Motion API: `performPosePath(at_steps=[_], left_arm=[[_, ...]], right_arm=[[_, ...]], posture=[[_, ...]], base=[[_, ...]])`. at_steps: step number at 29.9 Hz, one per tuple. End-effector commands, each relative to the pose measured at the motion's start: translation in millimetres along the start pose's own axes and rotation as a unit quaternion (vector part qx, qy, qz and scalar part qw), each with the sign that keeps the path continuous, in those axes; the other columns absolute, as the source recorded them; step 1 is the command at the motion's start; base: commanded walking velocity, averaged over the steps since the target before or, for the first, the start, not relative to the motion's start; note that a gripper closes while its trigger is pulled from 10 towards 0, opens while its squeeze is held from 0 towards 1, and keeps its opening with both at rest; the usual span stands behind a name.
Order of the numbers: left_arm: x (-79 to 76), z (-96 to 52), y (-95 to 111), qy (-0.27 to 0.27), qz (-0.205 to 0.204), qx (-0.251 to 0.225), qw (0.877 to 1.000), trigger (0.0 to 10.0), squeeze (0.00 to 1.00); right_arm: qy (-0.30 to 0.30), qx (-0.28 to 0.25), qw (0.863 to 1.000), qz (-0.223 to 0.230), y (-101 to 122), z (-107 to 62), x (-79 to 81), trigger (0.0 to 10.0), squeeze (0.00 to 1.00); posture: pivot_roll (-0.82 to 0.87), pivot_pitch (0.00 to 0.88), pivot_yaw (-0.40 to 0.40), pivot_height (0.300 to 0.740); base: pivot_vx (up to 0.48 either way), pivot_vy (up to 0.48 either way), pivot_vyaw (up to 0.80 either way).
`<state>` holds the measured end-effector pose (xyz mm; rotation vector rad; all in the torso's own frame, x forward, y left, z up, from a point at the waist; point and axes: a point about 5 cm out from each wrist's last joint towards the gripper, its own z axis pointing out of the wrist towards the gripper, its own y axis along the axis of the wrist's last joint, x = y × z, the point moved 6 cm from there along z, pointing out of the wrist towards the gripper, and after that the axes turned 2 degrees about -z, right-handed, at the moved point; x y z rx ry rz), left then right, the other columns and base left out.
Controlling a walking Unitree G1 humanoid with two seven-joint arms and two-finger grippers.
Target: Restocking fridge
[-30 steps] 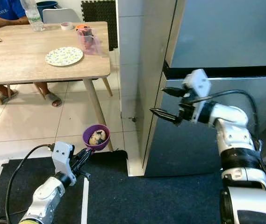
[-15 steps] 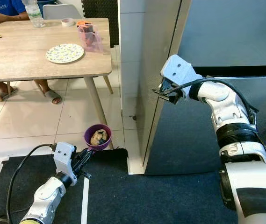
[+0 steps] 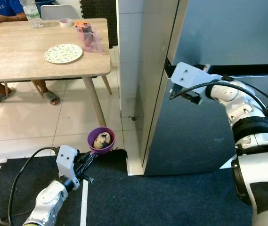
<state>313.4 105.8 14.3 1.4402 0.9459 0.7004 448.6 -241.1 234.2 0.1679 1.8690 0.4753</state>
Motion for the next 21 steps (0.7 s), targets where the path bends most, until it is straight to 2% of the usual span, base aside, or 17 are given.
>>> performPosePath(at_steps=[1,4,10,21], left_arm=[[-3.7,1.2,6,-0.003,0.002,-0.017,1.0,10.0,0.0],[-4.4,1.5,6,-0.004,0.003,-0.018,1.0,10.0,0.0],[-5.4,1.3,8,-0.005,0.005,-0.022,1.0,10.0,0.0],[-7.8,-5.2,15,-0.008,0.009,-0.036,0.999,10.0,0.0]], right_arm=[[-0.006,0.008,1.0,-0.009,-1,-0.8,-5.7,10.0,0.0],[-0.004,0.01,1.0,-0.016,-1,0.1,-4.6,10.0,0.0],[0.03,0.003,0.999,-0.036,5,8.0,14.7,10.0,0.0],[0.033,0.025,0.997,-0.062,3,10.3,12.2,10.0,0.0]], posture=[[-0.01,0.083,-0.027,0.74],[-0.01,0.083,-0.027,0.74],[-0.01,0.101,-0.029,0.74],[0.0,0.157,-0.033,0.74]], base=[[0.0,0.0,0.0],[0.0,0.0,0.0],[0.0,0.0,0.0],[0.0,0.0,0.0]])
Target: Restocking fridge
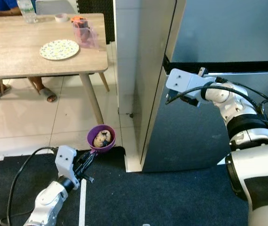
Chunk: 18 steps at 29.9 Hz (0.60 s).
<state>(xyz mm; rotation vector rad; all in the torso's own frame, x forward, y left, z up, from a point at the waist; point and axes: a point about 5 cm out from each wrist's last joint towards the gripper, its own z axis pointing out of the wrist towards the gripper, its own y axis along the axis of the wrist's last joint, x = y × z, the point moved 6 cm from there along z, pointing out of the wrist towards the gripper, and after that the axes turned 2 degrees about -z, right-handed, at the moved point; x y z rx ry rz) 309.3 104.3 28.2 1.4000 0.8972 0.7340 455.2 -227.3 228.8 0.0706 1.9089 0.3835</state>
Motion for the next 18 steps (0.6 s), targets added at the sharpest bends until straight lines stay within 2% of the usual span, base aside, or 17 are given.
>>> performPosePath(at_steps=[1,4,7,8,10,11,12,18], left_arm=[[-2.2,-2.6,2,-0.004,-0.002,-0.006,1.0,10.0,0.0],[-1.7,-3.9,2,-0.002,-0.002,-0.006,1.0,10.0,0.0],[-3.3,-5.2,3,-0.002,-0.003,-0.007,1.0,10.0,0.0],[-3.3,-5.2,3,-0.002,-0.003,-0.007,1.0,10.0,0.0],[-6.0,-5.7,3,-0.003,-0.004,-0.007,1.0,10.0,0.0],[-6.0,-5.7,3,-0.003,-0.004,-0.007,1.0,10.0,0.0],[-8.3,-5.8,3,-0.006,-0.005,-0.007,1.0,10.0,0.0],[-9.8,-4.4,5,-0.009,-0.004,-0.008,1.0,10.0,0.0]], right_arm=[[0.018,0.013,1.0,-0.015,-5,-0.9,3.5,10.0,0.0],[0.023,0.014,0.999,-0.023,-4,-1.5,1.9,10.0,0.0],[0.077,0.015,0.996,-0.046,-4,-4.8,7.9,10.0,0.0],[0.077,0.015,0.996,-0.046,-4,-4.8,7.9,10.0,0.0],[0.133,0.016,0.989,-0.061,-6,-9.8,16.9,10.0,0.0],[0.133,0.016,0.989,-0.061,-6,-9.8,16.9,10.0,0.0],[0.175,0.016,0.982,-0.071,-8,-15.0,22.1,10.0,0.0],[0.221,0.02,0.972,-0.074,-10,-24.2,21.3,10.0,0.0]], posture=[[0.0,0.166,-0.035,0.74],[0.0,0.17,-0.036,0.74],[0.0,0.182,-0.039,0.74],[0.0,0.182,-0.039,0.74],[0.0,0.185,-0.04,0.74],[0.0,0.185,-0.04,0.74],[0.0,0.185,-0.04,0.74],[0.0,0.181,-0.039,0.74]], base=[[0.0,0.0,0.0],[0.0,0.0,0.0],[0.0,0.0,0.0],[0.0,0.0,0.0],[0.0,0.0,0.0],[0.0,0.0,0.0],[0.0,0.0,0.0],[0.0,0.0,0.0]])
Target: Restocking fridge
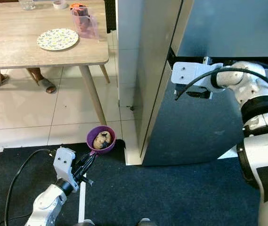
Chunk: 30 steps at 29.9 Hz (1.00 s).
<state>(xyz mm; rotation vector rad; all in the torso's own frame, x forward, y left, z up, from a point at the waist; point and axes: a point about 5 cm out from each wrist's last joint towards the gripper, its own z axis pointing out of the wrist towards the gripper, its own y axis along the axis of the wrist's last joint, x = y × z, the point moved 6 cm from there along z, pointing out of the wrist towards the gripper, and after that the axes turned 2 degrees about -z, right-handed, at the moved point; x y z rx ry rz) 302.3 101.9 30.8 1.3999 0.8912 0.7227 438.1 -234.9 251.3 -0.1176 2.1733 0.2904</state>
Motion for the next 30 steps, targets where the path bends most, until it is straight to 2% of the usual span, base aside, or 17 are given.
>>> performPosePath(at_steps=[1,11,20,24,25,26,27,28,30], left_arm=[[-3.8,1.0,4,-0.004,-0.002,-0.008,1.0,10.0,0.0],[-2.3,4.1,6,-0.006,0.001,-0.006,1.0,10.0,0.0],[-3.2,7.6,7,-0.009,0.002,-0.007,1.0,10.0,0.0],[-3.9,9.4,8,-0.01,0.001,-0.007,1.0,10.0,0.0],[-3.9,9.4,8,-0.01,0.001,-0.007,1.0,10.0,0.0],[-4.1,9.9,8,-0.01,0.001,-0.008,1.0,10.0,0.0],[-4.1,9.9,8,-0.01,0.001,-0.008,1.0,10.0,0.0],[-4.1,10.6,8,-0.01,0.0,-0.009,1.0,10.0,0.0],[-4.1,10.6,8,-0.01,0.0,-0.009,1.0,10.0,0.0]], right_arm=[[0.098,0.006,0.995,0.0,-7,8.3,38.3,10.0,0.0],[0.172,-0.005,0.985,0.011,-13,-8.3,49.6,10.0,0.0],[0.214,-0.057,0.974,0.035,-4,-27.7,46.6,10.0,0.0],[0.243,-0.112,0.963,0.043,10,-38.8,46.1,10.0,0.0],[0.243,-0.112,0.963,0.043,10,-38.8,46.1,10.0,0.0],[0.242,-0.153,0.957,0.049,23,-44.6,42.5,10.0,0.0],[0.242,-0.153,0.957,0.049,23,-44.6,42.5,10.0,0.0],[0.231,-0.254,0.938,0.057,55,-64.2,33.8,10.0,0.0],[0.231,-0.254,0.938,0.057,55,-64.2,33.8,10.0,0.0]], posture=[[0.0,0.176,-0.038,0.74],[-0.01,0.154,-0.034,0.74],[-0.01,0.138,-0.036,0.74],[-0.01,0.135,-0.035,0.74],[-0.01,0.135,-0.035,0.74],[-0.01,0.135,-0.036,0.74],[-0.01,0.135,-0.036,0.74],[-0.01,0.134,-0.035,0.74],[-0.01,0.134,-0.035,0.74]], base=[[0.0,0.0,0.0],[0.0,0.0,0.0],[0.0,0.0,0.0],[0.0,0.0,0.0],[0.0,0.0,0.0],[0.0,0.0,0.0],[0.0,0.0,0.0],[0.0,0.0,0.0],[0.0,0.0,0.0]])
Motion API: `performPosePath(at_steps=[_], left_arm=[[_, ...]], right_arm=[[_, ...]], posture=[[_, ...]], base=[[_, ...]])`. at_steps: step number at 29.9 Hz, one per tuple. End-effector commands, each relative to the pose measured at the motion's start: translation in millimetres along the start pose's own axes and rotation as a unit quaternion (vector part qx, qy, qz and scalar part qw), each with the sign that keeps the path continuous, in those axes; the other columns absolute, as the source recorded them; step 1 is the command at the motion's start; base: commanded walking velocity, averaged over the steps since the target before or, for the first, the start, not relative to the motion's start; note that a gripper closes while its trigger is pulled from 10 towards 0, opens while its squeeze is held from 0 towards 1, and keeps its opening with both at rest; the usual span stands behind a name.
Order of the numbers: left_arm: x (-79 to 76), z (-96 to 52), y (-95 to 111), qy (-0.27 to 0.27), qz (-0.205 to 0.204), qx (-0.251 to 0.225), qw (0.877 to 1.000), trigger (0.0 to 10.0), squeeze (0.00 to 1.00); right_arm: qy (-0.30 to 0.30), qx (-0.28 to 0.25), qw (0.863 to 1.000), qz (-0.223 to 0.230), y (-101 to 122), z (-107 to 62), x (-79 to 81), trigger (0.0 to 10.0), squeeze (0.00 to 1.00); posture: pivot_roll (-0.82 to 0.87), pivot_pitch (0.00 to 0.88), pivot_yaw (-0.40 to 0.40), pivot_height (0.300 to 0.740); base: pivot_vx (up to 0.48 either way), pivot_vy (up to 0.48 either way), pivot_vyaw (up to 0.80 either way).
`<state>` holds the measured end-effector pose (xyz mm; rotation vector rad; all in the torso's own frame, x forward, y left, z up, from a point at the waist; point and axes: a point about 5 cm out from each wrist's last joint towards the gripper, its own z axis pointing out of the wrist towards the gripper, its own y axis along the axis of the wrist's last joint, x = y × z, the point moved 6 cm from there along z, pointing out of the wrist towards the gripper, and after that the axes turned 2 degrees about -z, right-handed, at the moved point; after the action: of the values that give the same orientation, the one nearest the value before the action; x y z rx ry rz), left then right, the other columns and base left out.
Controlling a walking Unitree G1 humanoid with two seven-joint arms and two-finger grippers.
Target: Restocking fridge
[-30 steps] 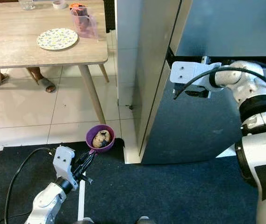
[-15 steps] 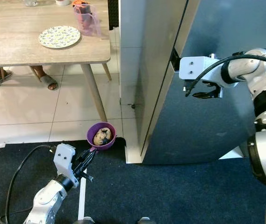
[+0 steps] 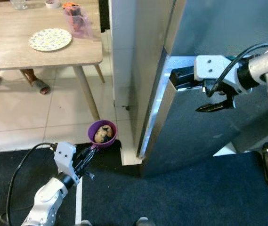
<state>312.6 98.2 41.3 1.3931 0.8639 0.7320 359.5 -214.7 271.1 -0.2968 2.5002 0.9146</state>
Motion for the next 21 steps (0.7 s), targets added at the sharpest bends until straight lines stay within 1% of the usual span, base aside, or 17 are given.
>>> performPosePath(at_steps=[1,2,3,4,5,6,8,9,10,12,13,16,17,18,19,20,21], left_arm=[[-5.2,0.4,-3,-0.004,-0.007,0.001,1.0,10.0,0.0],[-5.4,0.7,-3,-0.004,-0.008,0.0,1.0,10.0,0.0],[-5.6,1.0,-3,-0.005,-0.008,0.0,1.0,10.0,0.0],[-5.9,1.2,-3,-0.005,-0.008,0.001,1.0,10.0,0.0],[-6.3,1.7,-3,-0.006,-0.008,0.0,1.0,10.0,0.0],[-6.3,1.7,-3,-0.006,-0.008,0.0,1.0,10.0,0.0],[-6.9,2.7,-2,-0.008,-0.008,0.0,1.0,10.0,0.0],[-6.9,2.7,-2,-0.008,-0.008,0.0,1.0,10.0,0.0],[-7.1,3.6,-2,-0.009,-0.008,0.0,1.0,10.0,0.0],[-7.2,5.0,-1,-0.009,-0.008,-0.001,1.0,10.0,0.0],[-7.2,5.0,-1,-0.009,-0.008,-0.001,1.0,10.0,0.0],[-8.7,6.2,-1,-0.012,-0.01,-0.002,1.0,10.0,0.0],[-9.0,6.5,-1,-0.012,-0.01,-0.002,1.0,10.0,0.0],[-9.4,6.9,-1,-0.013,-0.01,-0.002,1.0,10.0,0.0],[-9.4,6.9,-1,-0.013,-0.01,-0.002,1.0,10.0,0.0],[-9.5,7.0,-1,-0.013,-0.01,-0.002,1.0,10.0,0.0],[-10.1,7.6,0,-0.014,-0.01,-0.003,1.0,10.0,0.0]], right_arm=[[0.036,-0.098,0.994,-0.022,41,7.5,8.2,10.0,0.0],[0.047,-0.167,0.984,-0.031,69,-0.7,15.5,10.0,0.0],[0.061,-0.219,0.973,-0.038,91,-8.5,22.7,10.0,0.0],[0.069,-0.249,0.965,-0.042,103,-14.1,27.2,10.0,0.0],[0.077,-0.271,0.959,-0.045,111,-18.0,31.2,10.0,0.0],[0.077,-0.271,0.959,-0.045,111,-18.0,31.2,10.0,0.0],[0.087,-0.296,0.95,-0.043,117,-19.8,37.8,10.0,0.0],[0.087,-0.296,0.95,-0.043,117,-19.8,37.8,10.0,0.0],[0.094,-0.307,0.946,-0.036,118,-19.0,42.0,10.0,0.0],[0.113,-0.319,0.941,-0.012,112,-9.7,53.7,10.0,0.0],[0.113,-0.319,0.941,-0.012,112,-9.7,53.7,10.0,0.0],[0.149,-0.323,0.934,0.045,100,21.3,85.0,10.0,0.0],[0.152,-0.322,0.933,0.056,99,28.2,90.9,10.0,0.0],[0.149,-0.314,0.934,0.077,96,45.6,99.4,10.0,0.0],[0.149,-0.314,0.934,0.077,96,45.6,99.4,10.0,0.0],[0.148,-0.312,0.935,0.082,95,49.2,101.0,10.0,0.0],[0.148,-0.307,0.934,0.103,89,59.7,107.6,10.0,0.0]], posture=[[-0.01,0.134,-0.035,0.74],[-0.01,0.133,-0.035,0.74],[-0.02,0.133,-0.031,0.74],[-0.02,0.133,-0.031,0.74],[-0.02,0.134,-0.032,0.74],[-0.02,0.134,-0.032,0.74],[-0.02,0.133,-0.032,0.74],[-0.02,0.133,-0.032,0.74],[-0.02,0.132,-0.032,0.74],[-0.02,0.132,-0.033,0.74],[-0.02,0.132,-0.033,0.74],[-0.03,0.131,-0.029,0.74],[-0.03,0.13,-0.026,0.74],[-0.03,0.13,-0.026,0.74],[-0.03,0.13,-0.026,0.74],[-0.03,0.13,-0.026,0.74],[-0.03,0.129,-0.027,0.74]], base=[[0.0,0.0,0.0],[0.0,0.0,0.0],[0.0,0.0,0.0],[0.0,0.0,0.0],[0.0,0.0,0.0],[0.0,0.0,0.0],[0.0,0.0,0.0],[0.0,0.0,0.0],[0.0,0.0,0.0],[0.0,0.0,0.0],[0.0,0.0,0.0],[0.0,0.0,0.0],[0.0,0.0,0.0],[0.0,0.0,0.0],[0.0,0.0,0.0],[0.0,0.0,0.0],[0.0,0.0,0.0]])
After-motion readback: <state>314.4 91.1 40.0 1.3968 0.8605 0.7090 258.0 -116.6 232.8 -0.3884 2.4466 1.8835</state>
